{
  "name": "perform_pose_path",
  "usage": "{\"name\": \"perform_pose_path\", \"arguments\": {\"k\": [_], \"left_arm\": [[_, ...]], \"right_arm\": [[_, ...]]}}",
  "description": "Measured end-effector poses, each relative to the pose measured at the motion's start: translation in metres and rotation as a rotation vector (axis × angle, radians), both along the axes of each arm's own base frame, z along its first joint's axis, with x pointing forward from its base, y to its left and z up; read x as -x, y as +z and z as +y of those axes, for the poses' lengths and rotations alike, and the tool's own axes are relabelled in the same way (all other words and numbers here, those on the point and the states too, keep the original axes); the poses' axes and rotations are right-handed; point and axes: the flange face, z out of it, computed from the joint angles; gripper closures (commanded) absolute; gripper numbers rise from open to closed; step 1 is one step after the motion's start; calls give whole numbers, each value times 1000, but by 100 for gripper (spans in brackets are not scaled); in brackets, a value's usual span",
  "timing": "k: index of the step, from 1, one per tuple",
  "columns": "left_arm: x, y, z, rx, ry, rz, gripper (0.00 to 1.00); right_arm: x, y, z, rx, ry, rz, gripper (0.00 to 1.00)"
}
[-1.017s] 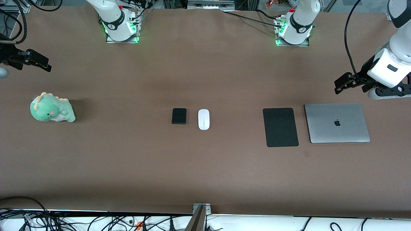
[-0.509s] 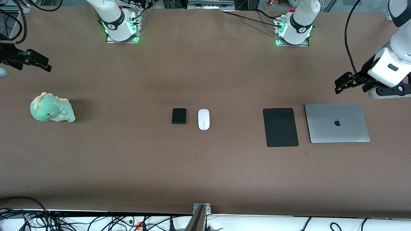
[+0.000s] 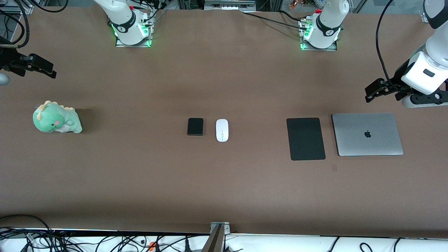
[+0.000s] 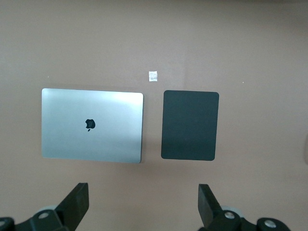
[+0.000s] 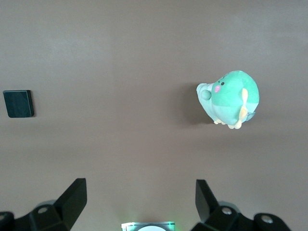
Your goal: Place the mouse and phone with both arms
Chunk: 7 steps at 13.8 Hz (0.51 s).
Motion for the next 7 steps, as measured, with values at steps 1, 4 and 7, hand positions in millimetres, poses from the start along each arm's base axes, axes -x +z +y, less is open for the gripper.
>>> {"name": "perform_pose_path", "arguments": {"k": [1,4,7], "left_arm": [[0,0,-1,0,-1,-1,0],[0,0,-1,0,-1,-1,0],[0,1,-1,0,-2,-2,0]], "right_arm": [[0,-1,0,-2,0,1,0],[-1,-2,0,-4,0,5,0],[-2,-4,1,-5,0,7,0]]}}
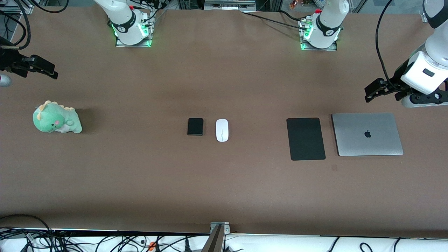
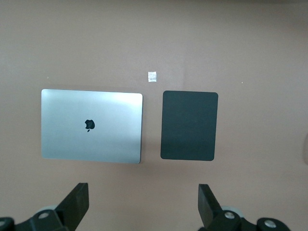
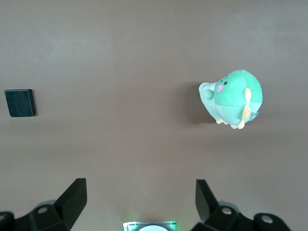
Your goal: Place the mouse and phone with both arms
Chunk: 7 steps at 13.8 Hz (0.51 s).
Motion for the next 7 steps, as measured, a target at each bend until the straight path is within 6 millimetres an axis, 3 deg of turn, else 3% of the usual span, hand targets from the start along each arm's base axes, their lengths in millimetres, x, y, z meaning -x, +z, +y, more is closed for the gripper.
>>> {"name": "perform_pose_path", "arguments": {"k": [7], "left_arm": [[2,-2,0,-1,0,19,0]], "right_arm": [[-1,-4,1,-1,1,8,0]]}}
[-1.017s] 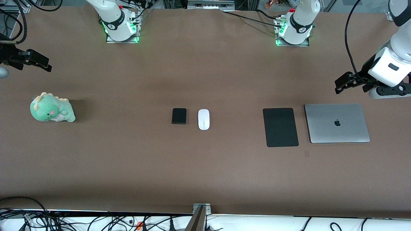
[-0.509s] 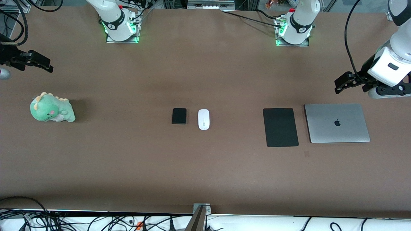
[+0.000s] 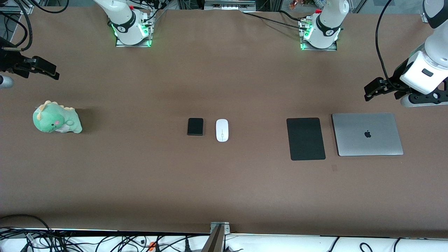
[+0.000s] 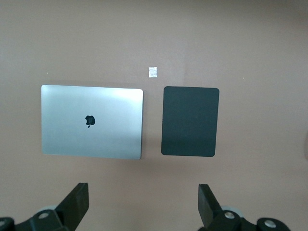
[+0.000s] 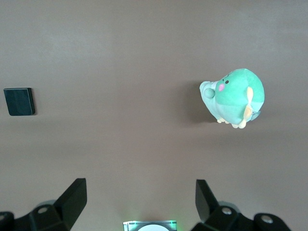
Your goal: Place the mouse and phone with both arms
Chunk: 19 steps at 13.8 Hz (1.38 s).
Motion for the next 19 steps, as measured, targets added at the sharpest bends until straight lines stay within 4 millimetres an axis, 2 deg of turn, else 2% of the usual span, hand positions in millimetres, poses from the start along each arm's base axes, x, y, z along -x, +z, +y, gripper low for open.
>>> {"name": "perform_pose_path", "arguments": {"k": [12,14,17,19], "left_arm": [[0,0,-1,1,-3,1,0],[1,-1,-12,9,-20,5,0],[0,-5,-29,30,-45,12,0],[-6,-20,-30,35,-48,46,0]], "right_arm": [[5,-6,6,-2,10,50,0],[5,-8,7,-5,11,54,0],[-1,-25,12,-12,20,85,0],[-14,-47,22,-9,23,103,0]]}}
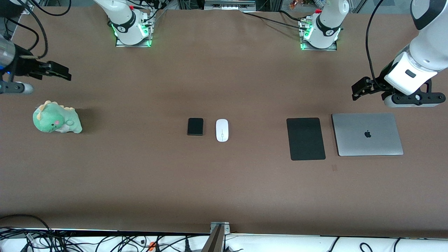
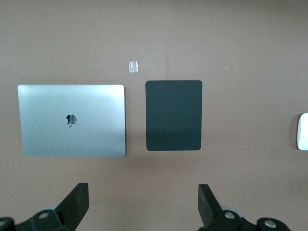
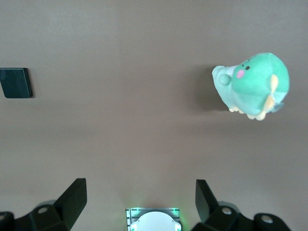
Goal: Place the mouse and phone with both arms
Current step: 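Reach the left gripper down toward the white mouse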
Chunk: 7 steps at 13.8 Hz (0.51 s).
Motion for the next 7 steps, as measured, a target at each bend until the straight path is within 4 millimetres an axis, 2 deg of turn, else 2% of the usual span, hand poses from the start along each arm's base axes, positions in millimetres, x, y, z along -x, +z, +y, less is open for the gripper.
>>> {"name": "perform_pose_path", "arguments": {"k": [3,5,7], "left_arm": [[-14,-38,-8,16,-39,75,0],[-17,-55,-35,52,-77,109,0],[-21,-76,-68,105,-69,131,0]], "right_arm": [[-18,-33,22,18,-43,20,0],[-21,-41,35,28,-57,29,0],[-20,-40,38,29,-58,27,0]]}}
